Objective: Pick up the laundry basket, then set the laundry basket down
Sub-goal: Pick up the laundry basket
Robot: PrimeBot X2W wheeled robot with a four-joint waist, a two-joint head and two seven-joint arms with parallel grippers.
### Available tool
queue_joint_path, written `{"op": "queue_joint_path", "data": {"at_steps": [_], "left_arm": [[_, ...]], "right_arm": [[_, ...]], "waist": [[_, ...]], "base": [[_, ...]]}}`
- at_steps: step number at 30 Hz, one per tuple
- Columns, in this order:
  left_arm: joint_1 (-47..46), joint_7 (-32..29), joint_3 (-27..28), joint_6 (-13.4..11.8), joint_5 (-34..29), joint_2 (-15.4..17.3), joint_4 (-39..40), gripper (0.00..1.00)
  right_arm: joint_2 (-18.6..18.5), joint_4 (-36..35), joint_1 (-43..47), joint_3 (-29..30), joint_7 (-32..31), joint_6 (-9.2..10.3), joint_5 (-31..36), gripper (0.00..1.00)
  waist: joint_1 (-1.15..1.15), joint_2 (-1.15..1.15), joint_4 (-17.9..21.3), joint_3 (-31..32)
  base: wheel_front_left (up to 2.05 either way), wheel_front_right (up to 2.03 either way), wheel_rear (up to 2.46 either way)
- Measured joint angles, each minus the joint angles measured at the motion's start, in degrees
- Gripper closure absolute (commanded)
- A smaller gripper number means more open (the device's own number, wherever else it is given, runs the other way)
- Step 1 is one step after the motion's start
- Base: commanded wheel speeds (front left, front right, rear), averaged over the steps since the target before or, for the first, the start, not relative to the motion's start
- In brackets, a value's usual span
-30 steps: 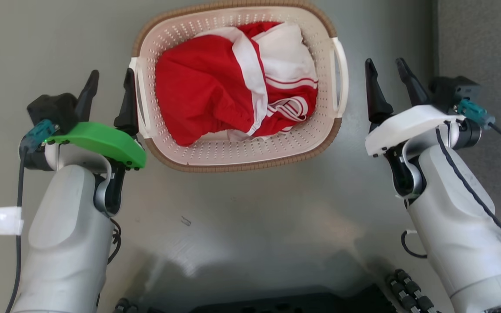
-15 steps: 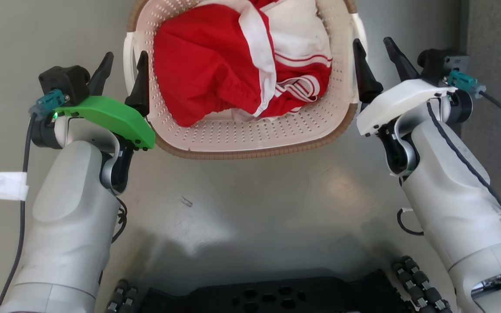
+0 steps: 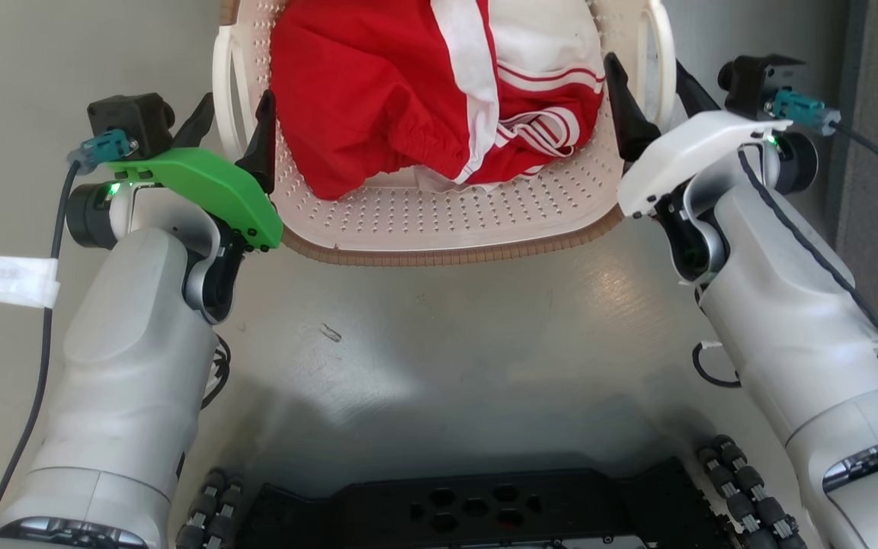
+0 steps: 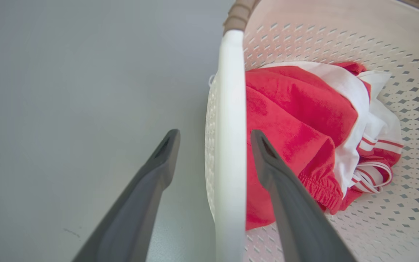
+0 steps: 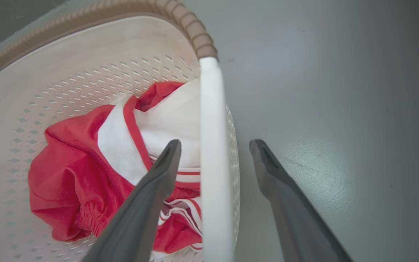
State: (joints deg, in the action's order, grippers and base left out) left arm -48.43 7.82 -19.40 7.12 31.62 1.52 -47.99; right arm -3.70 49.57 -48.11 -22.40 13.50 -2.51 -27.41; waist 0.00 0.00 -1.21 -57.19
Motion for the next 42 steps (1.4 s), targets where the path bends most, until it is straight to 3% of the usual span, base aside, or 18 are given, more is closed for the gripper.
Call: {"op": "queue_joint_path", "data": {"at_steps": [6,7,10,11,12,13,14,15,16,17,18,19,20,42], "left_arm": [[-1.30,-0.20,-1.15,0.01,1.00,-0.12,-1.81,0.00],[-1.46,-0.20,-1.22,0.01,1.29,-0.12,-2.02,0.00],[-2.14,-0.19,-1.53,0.00,2.20,-0.14,-2.75,0.00],[-2.32,-0.10,-1.64,0.01,2.38,-0.14,-2.93,0.00],[-2.44,-0.08,-1.80,0.01,2.55,-0.14,-3.12,0.07],[-2.44,-0.08,-1.80,0.01,2.55,-0.14,-3.12,0.07],[-2.64,0.14,-2.24,0.00,2.99,-0.15,-3.42,0.25],[-2.64,0.14,-2.24,0.00,2.99,-0.15,-3.42,0.63],[-2.74,0.20,-2.47,0.01,3.12,-0.15,-3.48,0.91],[-2.80,0.48,-2.66,0.00,3.28,-0.16,-3.52,1.00],[-2.93,0.77,-2.83,0.01,3.50,-0.16,-3.60,1.00],[-3.14,0.91,-3.02,0.16,3.53,-0.33,-3.60,1.00],[-3.30,0.90,-3.20,0.18,3.53,-0.36,-3.69,1.00],[-3.28,2.58,-7.30,0.18,7.89,-0.46,-7.88,1.00]], "right_arm": [[-0.04,2.12,-1.18,-0.87,0.00,0.00,-1.52,0.00],[-0.04,2.47,-1.26,-1.04,0.00,0.00,-1.69,0.08],[-0.04,3.24,-1.97,-1.68,0.01,-0.01,-2.53,0.16],[-0.05,3.39,-2.23,-1.82,0.01,-0.01,-2.91,0.22],[-0.04,3.58,-2.44,-1.97,0.01,-0.02,-3.24,0.38],[-0.04,3.58,-2.44,-1.97,0.01,-0.02,-3.24,0.38],[-0.05,4.11,-2.64,-2.27,0.01,-0.18,-3.79,0.50],[-0.05,4.11,-2.64,-2.27,0.01,-0.18,-3.79,0.56],[-0.05,4.45,-2.74,-2.44,0.01,-0.19,-4.13,0.58],[-0.05,4.69,-2.85,-2.59,0.01,-0.19,-4.47,0.60],[-0.07,4.91,-3.00,-2.78,0.01,-0.19,-4.63,0.71],[-0.08,5.08,-3.10,-3.01,0.01,-0.19,-4.90,0.97],[0.04,5.13,-3.15,-3.31,0.03,-0.46,-4.99,1.00],[0.05,8.95,-3.95,-7.28,0.18,-1.01,-9.07,1.00]], "waist": [[0.00,0.00,-0.22,-0.63],[0.00,0.00,-0.25,-0.65],[0.00,0.00,-0.29,-0.71],[0.00,0.00,-0.30,-0.72],[0.00,0.00,-0.30,-0.73],[0.00,0.00,-0.30,-0.73],[0.00,0.00,-0.30,-0.74],[0.00,0.00,-0.30,-0.74],[0.00,0.00,-0.31,-0.75],[0.00,0.00,-0.31,-0.74],[0.00,0.00,-0.31,-0.74],[0.00,0.00,-0.31,-0.73],[0.00,0.00,-0.32,-0.71],[0.00,0.00,-0.55,4.04]], "base": [[0.00,0.00,0.00],[0.00,0.00,0.00],[0.00,0.00,0.00],[0.00,0.00,0.00],[0.00,0.00,0.00],[0.00,0.00,0.00],[0.00,0.00,0.00],[0.00,0.00,0.00],[0.00,0.00,0.00],[0.00,0.00,0.00],[0.00,0.00,0.00],[0.00,0.00,0.00],[0.00,0.00,0.00],[0.00,0.00,0.00]]}}
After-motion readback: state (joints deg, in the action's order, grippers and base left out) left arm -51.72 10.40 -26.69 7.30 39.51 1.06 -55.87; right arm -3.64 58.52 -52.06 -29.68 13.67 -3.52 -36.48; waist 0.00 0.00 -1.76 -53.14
